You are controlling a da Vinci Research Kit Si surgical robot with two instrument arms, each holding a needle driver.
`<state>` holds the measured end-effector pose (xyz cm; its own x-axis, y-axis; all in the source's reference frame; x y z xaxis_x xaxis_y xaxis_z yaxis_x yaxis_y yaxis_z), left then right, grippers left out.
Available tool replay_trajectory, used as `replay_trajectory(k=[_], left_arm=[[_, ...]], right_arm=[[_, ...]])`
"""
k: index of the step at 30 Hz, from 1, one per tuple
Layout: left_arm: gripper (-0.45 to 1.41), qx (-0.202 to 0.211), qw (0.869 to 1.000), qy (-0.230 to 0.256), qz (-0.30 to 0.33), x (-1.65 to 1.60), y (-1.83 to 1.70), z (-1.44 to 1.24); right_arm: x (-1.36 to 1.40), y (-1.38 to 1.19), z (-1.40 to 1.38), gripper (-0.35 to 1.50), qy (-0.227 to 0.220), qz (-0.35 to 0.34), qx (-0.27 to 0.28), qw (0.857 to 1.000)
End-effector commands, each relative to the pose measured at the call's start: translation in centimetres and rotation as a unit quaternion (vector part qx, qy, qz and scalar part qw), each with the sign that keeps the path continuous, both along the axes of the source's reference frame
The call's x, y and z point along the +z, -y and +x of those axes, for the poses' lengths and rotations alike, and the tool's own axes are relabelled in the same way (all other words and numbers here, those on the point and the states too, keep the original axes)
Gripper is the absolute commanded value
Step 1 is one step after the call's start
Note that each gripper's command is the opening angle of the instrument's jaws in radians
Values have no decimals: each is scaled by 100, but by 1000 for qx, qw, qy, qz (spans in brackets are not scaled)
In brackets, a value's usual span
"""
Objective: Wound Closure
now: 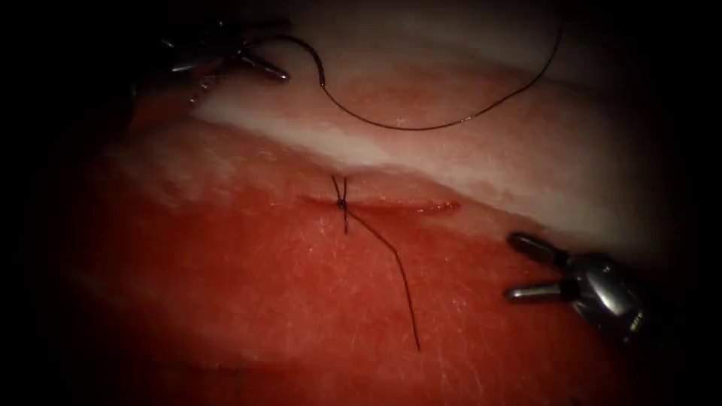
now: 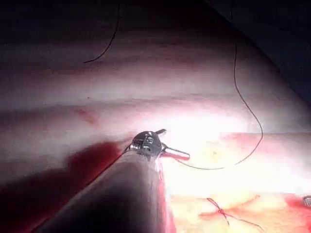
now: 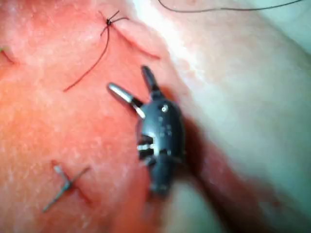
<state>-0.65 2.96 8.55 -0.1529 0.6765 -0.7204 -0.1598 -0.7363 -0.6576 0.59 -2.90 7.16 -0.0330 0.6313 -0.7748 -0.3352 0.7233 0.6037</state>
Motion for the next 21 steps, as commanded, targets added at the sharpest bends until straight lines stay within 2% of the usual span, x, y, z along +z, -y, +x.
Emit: replay_trajectory(k=[1,4,5,8,12,14,21], left_arm=[[93,5,1000,-7,-18,2,0,0],[86,38,997,-36,-62,-11,23,5],[79,67,991,-43,-104,-20,40,2],[73,86,985,-53,-139,-29,59,-6],[67,99,975,-54,-192,-44,92,-33],[51,112,967,-54,-224,-51,111,-50],[24,170,937,-74,-296,-53,160,-92]], right_arm=[[9,1,5,148,5,-13,-2,1000],[9,1,5,148,12,-35,-7,999],[8,0,5,148,15,-42,-8,999],[7,-1,6,148,17,-47,-9,999],[4,-2,8,148,19,-54,-10,998],[3,-2,8,148,20,-57,-11,998],[-1,-2,5,148,21,-61,-13,998]])
